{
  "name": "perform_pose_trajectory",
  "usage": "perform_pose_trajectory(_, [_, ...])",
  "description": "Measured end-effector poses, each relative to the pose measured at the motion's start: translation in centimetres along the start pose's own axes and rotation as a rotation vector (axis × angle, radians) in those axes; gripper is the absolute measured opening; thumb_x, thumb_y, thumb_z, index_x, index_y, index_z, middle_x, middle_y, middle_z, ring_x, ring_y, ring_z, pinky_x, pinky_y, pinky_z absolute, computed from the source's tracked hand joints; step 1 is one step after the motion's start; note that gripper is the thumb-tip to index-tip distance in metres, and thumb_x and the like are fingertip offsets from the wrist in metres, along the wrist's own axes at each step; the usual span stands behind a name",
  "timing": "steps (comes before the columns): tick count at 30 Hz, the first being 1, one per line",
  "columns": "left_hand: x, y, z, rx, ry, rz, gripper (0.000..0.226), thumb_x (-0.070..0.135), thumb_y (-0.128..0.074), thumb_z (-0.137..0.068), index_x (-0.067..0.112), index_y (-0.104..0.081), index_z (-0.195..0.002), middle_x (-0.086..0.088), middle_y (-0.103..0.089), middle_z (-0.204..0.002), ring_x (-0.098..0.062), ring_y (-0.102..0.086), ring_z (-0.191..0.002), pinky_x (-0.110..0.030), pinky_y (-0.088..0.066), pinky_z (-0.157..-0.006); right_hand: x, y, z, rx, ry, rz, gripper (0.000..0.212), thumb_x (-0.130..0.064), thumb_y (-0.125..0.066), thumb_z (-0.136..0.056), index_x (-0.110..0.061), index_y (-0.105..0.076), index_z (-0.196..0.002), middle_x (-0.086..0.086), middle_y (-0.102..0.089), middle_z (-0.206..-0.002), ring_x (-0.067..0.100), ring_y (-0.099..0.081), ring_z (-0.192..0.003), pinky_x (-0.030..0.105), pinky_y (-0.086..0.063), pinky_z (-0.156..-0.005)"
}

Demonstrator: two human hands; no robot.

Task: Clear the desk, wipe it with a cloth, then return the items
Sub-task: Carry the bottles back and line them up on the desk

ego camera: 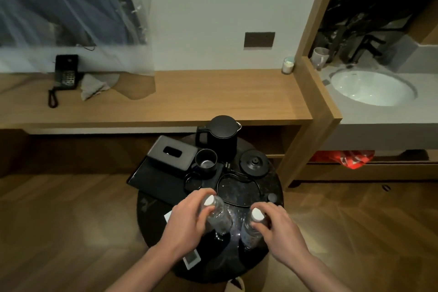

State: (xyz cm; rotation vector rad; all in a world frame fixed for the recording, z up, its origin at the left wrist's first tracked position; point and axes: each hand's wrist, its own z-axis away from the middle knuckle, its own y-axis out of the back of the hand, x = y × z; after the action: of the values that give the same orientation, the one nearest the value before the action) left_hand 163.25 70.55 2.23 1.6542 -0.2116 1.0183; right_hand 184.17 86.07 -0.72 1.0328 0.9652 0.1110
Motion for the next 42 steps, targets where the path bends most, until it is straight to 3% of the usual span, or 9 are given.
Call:
perform_pose_trajectory(4, [-0.8, 3.2, 2.2, 0.075, 0.035, 0.029, 0.030, 0.028, -0.061, -0.102, 0.043, -0.057, -0.127, 0.029, -0.059, -0.115, 0.002, -0.060, -0.104, -0.016, -0.049, -0.088, -3.8, -0.1, -0.7, -0.004, 0.098, -0.056, 0.031, -0.035, -0.074, -0.092, -0.049, -0.057, -0.114, -0.030, -0.057, -0.107, -0.005, -0.048, -0.108, 0.017, -0.040, -0.088])
perform_pose_trajectory(8, [-2.0, 6.8, 4.2, 0.188, 0.075, 0.038, 0.032, 0.025, -0.064, -0.100, 0.043, -0.059, -0.127, 0.029, -0.061, -0.115, -0.004, -0.062, -0.101, -0.015, -0.049, -0.081, -9.2, -0.7, -2.0, -0.054, 0.194, -0.106, 0.029, -0.032, -0.072, -0.095, -0.047, -0.057, -0.115, -0.023, -0.057, -0.110, 0.003, -0.059, -0.098, 0.018, -0.046, -0.081])
perform_pose_trajectory(14, [-5.2, 12.6, 7.9, 0.333, 0.132, 0.104, 0.032, 0.026, -0.063, -0.100, 0.038, -0.062, -0.129, 0.028, -0.061, -0.123, -0.001, -0.061, -0.113, -0.028, -0.055, -0.094, -17.7, -3.1, -3.5, -0.103, 0.340, -0.148, 0.031, -0.025, -0.074, -0.094, -0.043, -0.062, -0.117, -0.023, -0.059, -0.116, 0.002, -0.060, -0.100, 0.020, -0.049, -0.080])
perform_pose_trajectory(18, [-8.3, 17.1, 11.0, 0.436, 0.189, 0.103, 0.031, 0.028, -0.062, -0.100, 0.037, -0.062, -0.130, 0.028, -0.061, -0.125, 0.000, -0.060, -0.116, -0.032, -0.056, -0.098, -23.5, -5.7, -4.3, -0.140, 0.422, -0.131, 0.036, -0.024, -0.073, -0.095, -0.045, -0.060, -0.122, -0.027, -0.058, -0.120, -0.001, -0.059, -0.108, 0.027, -0.053, -0.090])
perform_pose_trajectory(21, [-10.6, 20.4, 13.9, 0.472, 0.202, 0.044, 0.031, 0.028, -0.061, -0.101, 0.036, -0.062, -0.131, 0.027, -0.062, -0.124, 0.002, -0.059, -0.118, -0.032, -0.055, -0.099, -28.2, -8.1, -4.5, -0.175, 0.476, -0.126, 0.037, -0.027, -0.072, -0.095, -0.047, -0.059, -0.123, -0.028, -0.058, -0.119, 0.005, -0.062, -0.104, 0.032, -0.058, -0.087])
perform_pose_trajectory(29, [-17.0, 28.2, 22.0, 0.590, 0.294, -0.055, 0.034, 0.028, -0.059, -0.102, 0.034, -0.060, -0.135, 0.023, -0.061, -0.130, 0.007, -0.056, -0.120, -0.032, -0.053, -0.104, -38.5, -15.9, -3.6, -0.279, 0.610, -0.143, 0.036, -0.028, -0.072, -0.095, -0.045, -0.059, -0.123, -0.027, -0.058, -0.120, -0.003, -0.056, -0.116, 0.027, -0.059, -0.092])
perform_pose_trajectory(33, [-19.7, 31.5, 24.7, 0.680, 0.374, -0.080, 0.033, 0.030, -0.060, -0.102, 0.040, -0.060, -0.133, 0.026, -0.062, -0.128, 0.007, -0.058, -0.117, -0.031, -0.054, -0.100, -43.3, -18.6, -3.5, -0.347, 0.662, -0.138, 0.036, -0.026, -0.072, -0.095, -0.045, -0.059, -0.122, -0.028, -0.057, -0.118, -0.009, -0.054, -0.112, 0.014, -0.056, -0.088])
perform_pose_trajectory(38, [-22.8, 34.9, 26.1, 0.781, 0.475, -0.085, 0.035, 0.023, -0.066, -0.098, 0.045, -0.061, -0.125, 0.034, -0.061, -0.119, 0.009, -0.062, -0.104, -0.016, -0.051, -0.087, -48.6, -22.1, -5.6, -0.440, 0.700, -0.097, 0.037, -0.025, -0.072, -0.095, -0.047, -0.058, -0.122, -0.030, -0.056, -0.117, -0.001, -0.057, -0.115, 0.026, -0.060, -0.091])
perform_pose_trajectory(42, [-25.8, 37.6, 25.9, 0.832, 0.547, -0.087, 0.036, 0.026, -0.066, -0.098, 0.050, -0.059, -0.124, 0.033, -0.062, -0.118, 0.009, -0.063, -0.101, -0.024, -0.053, -0.085, -52.5, -24.8, -8.3, -0.499, 0.753, -0.073, 0.038, -0.026, -0.072, -0.095, -0.047, -0.058, -0.124, -0.030, -0.056, -0.118, -0.001, -0.056, -0.117, 0.025, -0.058, -0.093])
